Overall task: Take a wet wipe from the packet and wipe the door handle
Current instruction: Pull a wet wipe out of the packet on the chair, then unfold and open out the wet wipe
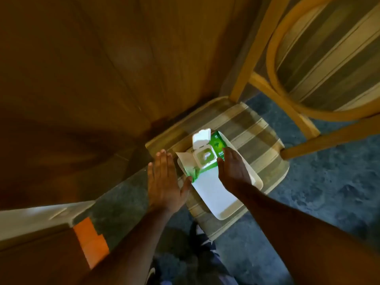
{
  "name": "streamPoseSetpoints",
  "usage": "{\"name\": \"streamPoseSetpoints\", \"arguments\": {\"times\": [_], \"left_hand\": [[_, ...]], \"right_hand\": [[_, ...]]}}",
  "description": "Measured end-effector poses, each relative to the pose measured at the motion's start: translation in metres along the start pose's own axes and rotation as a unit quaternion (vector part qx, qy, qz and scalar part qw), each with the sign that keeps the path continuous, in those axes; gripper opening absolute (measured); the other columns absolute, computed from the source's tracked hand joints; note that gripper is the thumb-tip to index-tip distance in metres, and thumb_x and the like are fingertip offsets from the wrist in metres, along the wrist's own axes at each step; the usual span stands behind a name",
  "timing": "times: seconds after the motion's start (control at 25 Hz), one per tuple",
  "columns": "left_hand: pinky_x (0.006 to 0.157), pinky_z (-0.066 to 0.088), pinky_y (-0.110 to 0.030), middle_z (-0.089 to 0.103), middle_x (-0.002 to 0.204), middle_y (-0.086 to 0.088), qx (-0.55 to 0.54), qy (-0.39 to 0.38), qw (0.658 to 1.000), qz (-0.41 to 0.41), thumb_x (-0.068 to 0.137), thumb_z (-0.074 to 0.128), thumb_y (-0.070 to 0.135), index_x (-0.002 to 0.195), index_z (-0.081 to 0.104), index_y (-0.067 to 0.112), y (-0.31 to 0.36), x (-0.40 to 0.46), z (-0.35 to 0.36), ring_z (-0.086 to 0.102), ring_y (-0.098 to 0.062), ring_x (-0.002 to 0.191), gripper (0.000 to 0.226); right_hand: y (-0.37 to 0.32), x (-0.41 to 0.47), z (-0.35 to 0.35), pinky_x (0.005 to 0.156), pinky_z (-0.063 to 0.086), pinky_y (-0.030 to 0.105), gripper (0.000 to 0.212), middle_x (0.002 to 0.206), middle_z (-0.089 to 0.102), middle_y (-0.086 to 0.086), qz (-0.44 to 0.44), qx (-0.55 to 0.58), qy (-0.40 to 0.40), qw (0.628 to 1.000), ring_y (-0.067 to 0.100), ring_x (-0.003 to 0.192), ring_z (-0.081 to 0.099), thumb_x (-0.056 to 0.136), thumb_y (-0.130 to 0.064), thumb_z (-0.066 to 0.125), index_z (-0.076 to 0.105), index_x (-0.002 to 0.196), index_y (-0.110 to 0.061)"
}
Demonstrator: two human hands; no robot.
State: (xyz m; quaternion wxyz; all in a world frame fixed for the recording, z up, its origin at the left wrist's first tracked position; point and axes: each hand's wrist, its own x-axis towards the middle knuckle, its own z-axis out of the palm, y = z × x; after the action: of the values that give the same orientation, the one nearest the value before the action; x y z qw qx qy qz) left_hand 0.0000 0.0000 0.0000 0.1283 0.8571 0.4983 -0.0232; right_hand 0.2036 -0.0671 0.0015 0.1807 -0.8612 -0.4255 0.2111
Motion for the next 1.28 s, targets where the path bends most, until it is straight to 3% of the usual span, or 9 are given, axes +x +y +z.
{"name": "streamPoseSetpoints", "arguments": {"times": [0.24, 0.44, 0.6, 0.72, 0.84, 0.92, 1.0, 1.12, 1.28], "left_hand": [[0.127, 0.015, -0.053, 0.028, 0.169, -0.023, 0.022, 0.0, 1.0, -0.011, 0.095, 0.031, 0.068, 0.161, 0.03, -0.002, -0.014, 0.013, 0.035, 0.021, -0.037, 0.159, 0.096], [0.128, 0.016, -0.053, 0.027, 0.17, -0.023, 0.035, -0.023, 0.999, -0.018, 0.095, 0.029, 0.066, 0.161, 0.028, -0.002, -0.042, 0.009, 0.026, 0.021, -0.036, 0.159, 0.095], [0.129, 0.009, -0.046, 0.019, 0.172, -0.021, -0.041, -0.011, 0.997, -0.058, 0.097, 0.027, 0.063, 0.163, 0.021, -0.002, -0.065, -0.002, -0.015, 0.013, -0.033, 0.161, 0.093], [0.128, 0.012, -0.041, 0.021, 0.171, -0.02, -0.163, 0.023, 0.983, -0.086, 0.1, 0.041, 0.051, 0.162, 0.023, -0.002, -0.06, -0.016, -0.081, 0.016, -0.033, 0.161, 0.083], [0.122, 0.023, -0.034, 0.028, 0.171, -0.003, -0.261, 0.065, 0.956, -0.114, 0.105, 0.04, 0.052, 0.164, 0.028, 0.017, -0.053, -0.022, -0.196, 0.025, -0.024, 0.158, 0.07], [0.114, 0.031, -0.025, 0.044, 0.161, 0.009, -0.314, 0.105, 0.937, -0.109, 0.105, 0.042, 0.055, 0.159, 0.042, 0.027, -0.052, -0.019, -0.283, 0.038, -0.013, 0.15, 0.061], [0.1, 0.045, -0.014, 0.065, 0.138, 0.017, -0.437, 0.162, 0.882, -0.073, 0.105, 0.053, 0.045, 0.139, 0.063, 0.028, -0.058, -0.022, -0.376, 0.058, -0.004, 0.13, 0.04], [0.075, 0.06, -0.019, 0.082, 0.097, 0.012, -0.59, 0.169, 0.79, -0.01, 0.1, 0.067, 0.021, 0.108, 0.076, 0.027, -0.067, -0.039, -0.479, 0.075, -0.004, 0.093, 0.013], [0.053, 0.058, -0.022, 0.081, 0.078, 0.003, -0.6, 0.237, 0.764, 0.006, 0.095, 0.072, 0.008, 0.096, 0.08, 0.014, -0.097, -0.072, -0.55, 0.072, -0.01, 0.066, 0.01]], "right_hand": [[0.008, 0.038, 0.06, 0.084, 0.053, 0.039, 0.026, 0.103, 0.068, 0.019, -0.036, -0.098, -0.004, 0.995, 0.035, 0.098, 0.061, 0.095, -0.023, 0.05, 0.072, 0.102, -0.01], [0.0, 0.057, 0.076, 0.074, 0.047, 0.035, 0.031, 0.105, 0.068, 0.016, 0.027, -0.16, -0.084, 0.983, 0.034, 0.098, 0.063, 0.095, -0.018, 0.043, 0.07, 0.104, -0.004], [-0.034, 0.045, 0.028, 0.066, 0.041, 0.03, 0.027, 0.069, 0.058, 0.003, 0.156, 0.177, -0.039, 0.971, 0.025, 0.072, 0.058, 0.089, -0.027, 0.046, 0.057, 0.067, -0.017], [-0.087, -0.001, -0.035, 0.07, 0.057, 0.037, 0.02, 0.07, 0.067, 0.003, 0.169, 0.461, 0.034, 0.87, 0.023, 0.075, 0.07, 0.079, -0.036, 0.053, 0.064, 0.071, -0.021], [-0.182, -0.021, -0.118, 0.064, 0.061, 0.032, 0.014, 0.072, 0.074, 0.003, 0.075, 0.557, -0.014, 0.827, 0.019, 0.073, 0.075, 0.082, -0.025, 0.062, 0.071, 0.072, -0.024], [-0.255, -0.021, -0.17, 0.057, 0.058, 0.025, 0.03, 0.066, 0.072, 0.002, 0.0, 0.591, -0.029, 0.806, 0.015, 0.064, 0.072, 0.087, -0.01, 0.061, 0.071, 0.064, -0.024], [-0.333, -0.03, -0.222, 0.055, 0.056, 0.024, 0.034, 0.064, 0.069, 0.002, -0.088, 0.629, -0.058, 0.77, 0.014, 0.061, 0.067, 0.086, -0.002, 0.06, 0.07, 0.06, -0.022], [-0.415, -0.054, -0.276, 0.06, 0.053, 0.031, 0.016, 0.07, 0.068, 0.007, -0.188, 0.661, -0.114, 0.717, 0.019, 0.065, 0.063, 0.075, -0.006, 0.066, 0.071, 0.064, -0.017], [-0.473, -0.077, -0.315, 0.062, 0.059, 0.029, 0.026, 0.076, 0.074, 0.007, -0.192, 0.705, -0.124, 0.672, 0.021, 0.075, 0.07, 0.082, 0.007, 0.061, 0.073, 0.072, -0.013]]}}
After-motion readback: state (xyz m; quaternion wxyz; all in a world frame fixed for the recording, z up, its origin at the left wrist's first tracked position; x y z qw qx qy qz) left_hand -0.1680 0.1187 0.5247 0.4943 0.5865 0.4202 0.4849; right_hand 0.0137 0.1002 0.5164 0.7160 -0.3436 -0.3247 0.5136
